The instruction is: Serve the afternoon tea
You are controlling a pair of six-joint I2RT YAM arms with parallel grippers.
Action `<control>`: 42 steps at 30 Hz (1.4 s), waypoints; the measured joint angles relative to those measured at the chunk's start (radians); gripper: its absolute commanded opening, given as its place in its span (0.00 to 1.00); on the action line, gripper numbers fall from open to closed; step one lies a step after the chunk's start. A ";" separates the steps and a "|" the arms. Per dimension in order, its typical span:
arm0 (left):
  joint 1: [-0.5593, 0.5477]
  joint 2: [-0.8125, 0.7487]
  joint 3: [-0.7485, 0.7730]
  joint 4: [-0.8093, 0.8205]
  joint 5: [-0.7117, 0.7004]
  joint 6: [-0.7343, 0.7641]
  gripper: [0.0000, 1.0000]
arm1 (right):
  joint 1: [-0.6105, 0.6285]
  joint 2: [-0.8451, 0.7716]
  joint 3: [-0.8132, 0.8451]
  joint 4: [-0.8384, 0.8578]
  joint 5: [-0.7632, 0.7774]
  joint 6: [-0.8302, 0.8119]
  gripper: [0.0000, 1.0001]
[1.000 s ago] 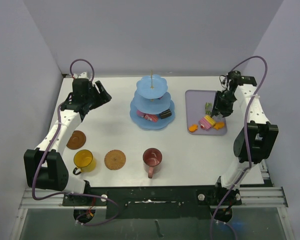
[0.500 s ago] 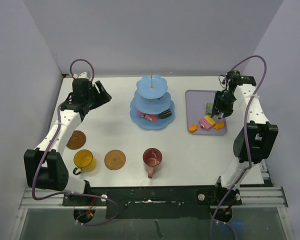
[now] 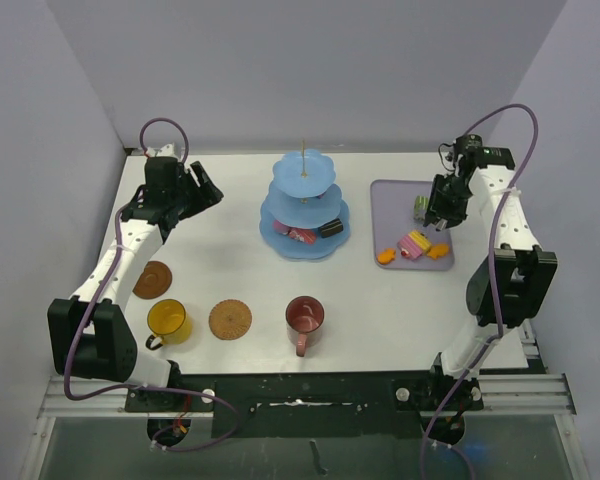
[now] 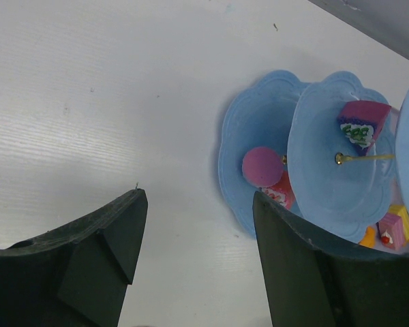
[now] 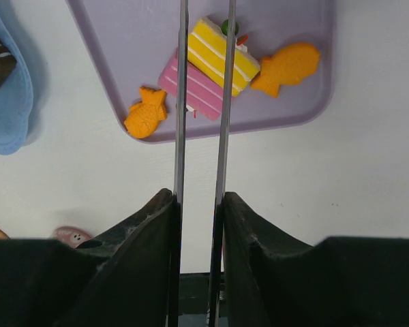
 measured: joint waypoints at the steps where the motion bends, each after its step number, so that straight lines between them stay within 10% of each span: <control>1: 0.000 0.000 0.000 0.000 0.000 0.000 0.62 | 0.000 -0.002 0.008 0.000 -0.001 0.005 0.23; 42: -0.005 0.008 0.000 0.000 0.001 -0.007 0.62 | 0.336 -0.353 -0.044 -0.098 -0.344 0.247 0.22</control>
